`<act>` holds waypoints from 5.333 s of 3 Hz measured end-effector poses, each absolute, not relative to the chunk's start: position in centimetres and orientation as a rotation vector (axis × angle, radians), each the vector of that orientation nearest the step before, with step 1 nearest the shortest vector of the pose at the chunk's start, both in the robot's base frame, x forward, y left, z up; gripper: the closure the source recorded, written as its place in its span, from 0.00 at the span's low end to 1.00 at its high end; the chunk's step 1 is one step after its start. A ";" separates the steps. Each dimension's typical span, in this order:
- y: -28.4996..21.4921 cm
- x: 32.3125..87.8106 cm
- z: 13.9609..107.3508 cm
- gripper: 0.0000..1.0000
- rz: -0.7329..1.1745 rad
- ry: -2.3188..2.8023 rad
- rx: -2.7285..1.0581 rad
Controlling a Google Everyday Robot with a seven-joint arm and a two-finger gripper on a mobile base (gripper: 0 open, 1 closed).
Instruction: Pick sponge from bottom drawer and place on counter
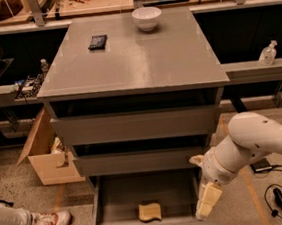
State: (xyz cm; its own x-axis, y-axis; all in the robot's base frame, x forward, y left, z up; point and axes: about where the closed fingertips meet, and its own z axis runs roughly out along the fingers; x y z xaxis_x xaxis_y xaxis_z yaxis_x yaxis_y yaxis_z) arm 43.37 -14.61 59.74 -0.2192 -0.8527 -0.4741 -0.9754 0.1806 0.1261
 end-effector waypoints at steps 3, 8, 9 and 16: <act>-10.0 47.0 46.5 0.00 0.525 2.192 -1.719; -5.6 51.0 34.3 0.00 0.604 2.111 -1.599; -5.1 51.8 31.9 0.00 0.587 2.112 -1.572; -2.1 60.6 17.2 0.00 0.532 2.141 -1.432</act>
Offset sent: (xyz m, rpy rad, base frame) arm 0.0440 0.0448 -0.1495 -0.0539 -0.0156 -0.0523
